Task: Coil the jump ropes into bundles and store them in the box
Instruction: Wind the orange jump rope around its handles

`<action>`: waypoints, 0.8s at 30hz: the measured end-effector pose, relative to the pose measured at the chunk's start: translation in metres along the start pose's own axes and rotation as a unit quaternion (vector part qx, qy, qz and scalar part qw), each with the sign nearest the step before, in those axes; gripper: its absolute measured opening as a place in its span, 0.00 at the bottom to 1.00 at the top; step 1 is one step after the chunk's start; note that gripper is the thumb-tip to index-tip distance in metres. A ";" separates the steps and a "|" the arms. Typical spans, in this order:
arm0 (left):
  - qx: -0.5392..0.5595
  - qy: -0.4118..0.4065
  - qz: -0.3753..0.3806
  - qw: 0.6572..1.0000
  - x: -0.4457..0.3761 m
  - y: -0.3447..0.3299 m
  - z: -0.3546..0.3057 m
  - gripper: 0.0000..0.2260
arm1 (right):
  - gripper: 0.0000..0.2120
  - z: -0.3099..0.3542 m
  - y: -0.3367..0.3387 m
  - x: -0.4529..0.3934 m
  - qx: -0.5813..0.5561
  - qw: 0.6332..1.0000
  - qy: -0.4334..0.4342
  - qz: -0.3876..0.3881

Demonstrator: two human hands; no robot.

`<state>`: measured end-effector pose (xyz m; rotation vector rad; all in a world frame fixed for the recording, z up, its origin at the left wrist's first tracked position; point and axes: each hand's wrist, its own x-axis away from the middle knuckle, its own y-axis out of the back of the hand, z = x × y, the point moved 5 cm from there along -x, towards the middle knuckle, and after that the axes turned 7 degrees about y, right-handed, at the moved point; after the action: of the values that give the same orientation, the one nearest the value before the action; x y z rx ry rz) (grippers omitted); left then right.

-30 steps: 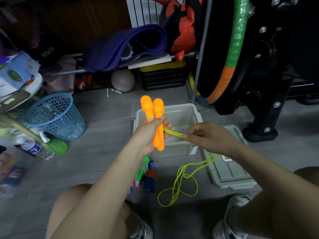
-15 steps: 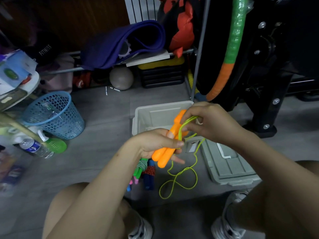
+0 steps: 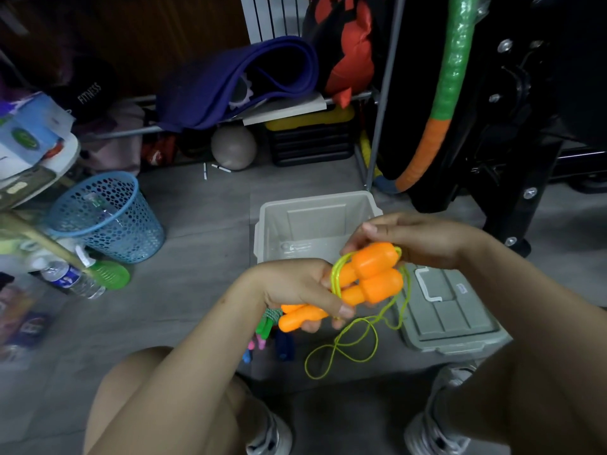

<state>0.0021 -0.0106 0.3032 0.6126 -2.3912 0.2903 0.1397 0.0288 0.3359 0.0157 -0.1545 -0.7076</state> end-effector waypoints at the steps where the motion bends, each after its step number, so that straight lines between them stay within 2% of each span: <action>1: 0.022 -0.012 -0.004 1.000 0.001 0.004 0.001 0.17 | 0.28 -0.001 0.000 0.001 -0.022 1.000 0.012 -0.012; 5: 0.110 -0.074 0.001 0.991 0.002 0.006 -0.003 0.16 | 0.30 0.000 -0.005 0.003 -0.018 0.997 0.051 -0.063; 10: 0.139 -0.114 -0.048 0.982 0.002 0.011 -0.006 0.17 | 0.14 -0.002 -0.006 0.004 0.060 0.988 0.036 -0.138; 16: 0.091 -0.120 -0.150 0.977 0.008 0.019 -0.011 0.07 | 0.12 -0.010 -0.006 0.001 0.035 0.970 0.022 -0.240; 21: 0.031 -0.086 -0.229 0.969 0.016 0.022 -0.017 0.02 | 0.13 -0.017 -0.002 -0.002 0.057 0.943 0.032 -0.327; 24: 0.010 -0.085 -0.265 0.960 0.018 0.027 -0.015 0.02 | 0.08 -0.014 -0.004 -0.003 0.068 0.930 0.038 -0.359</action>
<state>-0.0151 0.0121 0.3248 1.2953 -2.2748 0.0277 0.1371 0.0269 0.3214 0.2427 -0.1224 -1.4255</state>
